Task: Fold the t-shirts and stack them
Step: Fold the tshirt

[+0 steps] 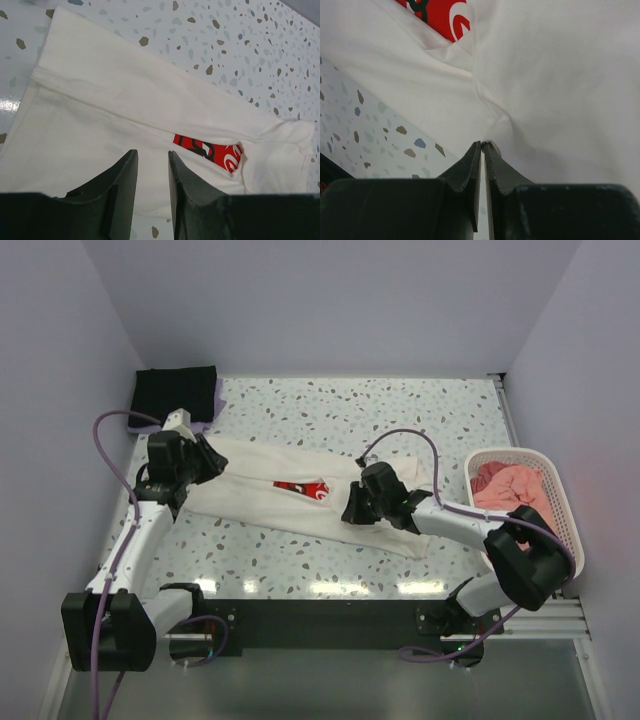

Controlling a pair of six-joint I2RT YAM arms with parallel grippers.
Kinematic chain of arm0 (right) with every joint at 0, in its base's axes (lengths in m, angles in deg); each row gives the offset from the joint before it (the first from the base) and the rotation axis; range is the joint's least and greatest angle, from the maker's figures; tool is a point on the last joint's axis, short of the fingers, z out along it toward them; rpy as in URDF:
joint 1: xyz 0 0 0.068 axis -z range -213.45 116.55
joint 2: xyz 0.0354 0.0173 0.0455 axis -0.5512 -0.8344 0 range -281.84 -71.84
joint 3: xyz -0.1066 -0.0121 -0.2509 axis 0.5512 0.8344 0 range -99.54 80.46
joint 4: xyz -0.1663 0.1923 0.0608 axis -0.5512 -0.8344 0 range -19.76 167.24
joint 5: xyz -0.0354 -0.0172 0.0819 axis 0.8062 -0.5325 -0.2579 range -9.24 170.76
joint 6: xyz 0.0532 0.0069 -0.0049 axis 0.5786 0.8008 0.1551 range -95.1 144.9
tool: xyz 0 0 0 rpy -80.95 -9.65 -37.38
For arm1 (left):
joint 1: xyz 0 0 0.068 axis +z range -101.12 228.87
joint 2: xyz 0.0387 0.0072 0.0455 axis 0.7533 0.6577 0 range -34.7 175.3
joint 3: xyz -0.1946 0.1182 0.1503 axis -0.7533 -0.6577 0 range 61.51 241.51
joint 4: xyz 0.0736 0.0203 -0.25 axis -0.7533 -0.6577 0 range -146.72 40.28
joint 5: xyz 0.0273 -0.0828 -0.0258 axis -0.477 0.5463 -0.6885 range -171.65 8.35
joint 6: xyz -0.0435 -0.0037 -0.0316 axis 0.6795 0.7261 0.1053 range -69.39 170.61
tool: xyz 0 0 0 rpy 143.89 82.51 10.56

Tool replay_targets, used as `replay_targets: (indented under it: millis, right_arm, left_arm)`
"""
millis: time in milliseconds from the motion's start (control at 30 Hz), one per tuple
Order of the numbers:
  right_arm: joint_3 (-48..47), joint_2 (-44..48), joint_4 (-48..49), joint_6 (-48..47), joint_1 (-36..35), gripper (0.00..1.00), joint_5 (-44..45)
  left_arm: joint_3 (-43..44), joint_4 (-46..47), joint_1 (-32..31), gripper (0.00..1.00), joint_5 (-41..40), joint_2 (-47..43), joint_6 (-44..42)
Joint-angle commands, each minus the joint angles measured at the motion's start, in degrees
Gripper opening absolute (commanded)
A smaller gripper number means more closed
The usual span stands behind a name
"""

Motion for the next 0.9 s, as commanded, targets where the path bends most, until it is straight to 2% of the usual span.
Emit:
replay_targets:
  millis: [0, 167, 367, 433, 600, 867]
  right_arm:
    - [0.1, 1.9, 2.4, 0.7, -1.9, 0.13, -0.9]
    - [-1.1, 5.4, 1.3, 1.1, -2.9, 0.23, -2.0]
    - [-5.7, 9.1, -12.4, -4.9, -2.9, 0.35, 9.3]
    - [-6.2, 8.9, -13.4, -7.8, -2.8, 0.39, 10.4]
    - [-7.4, 7.5, -17.2, -9.9, -3.0, 0.39, 12.3]
    - [-8.3, 1.3, -13.0, -9.7, -7.0, 0.4, 11.5]
  left_arm:
    - [-0.1, 2.5, 0.1, 0.36, 1.1, 0.4, -0.4]
    - [-0.1, 2.5, 0.2, 0.36, 1.4, 1.0, 0.0]
    - [-0.6, 2.4, 0.1, 0.36, 1.4, 0.8, 0.1]
    - [-0.7, 2.3, 0.1, 0.36, 1.4, 0.7, 0.1]
    - [-0.6, 2.3, 0.1, 0.36, 1.7, 0.7, 0.2]
    - [-0.9, 2.6, 0.1, 0.36, 2.2, 1.0, 0.8]
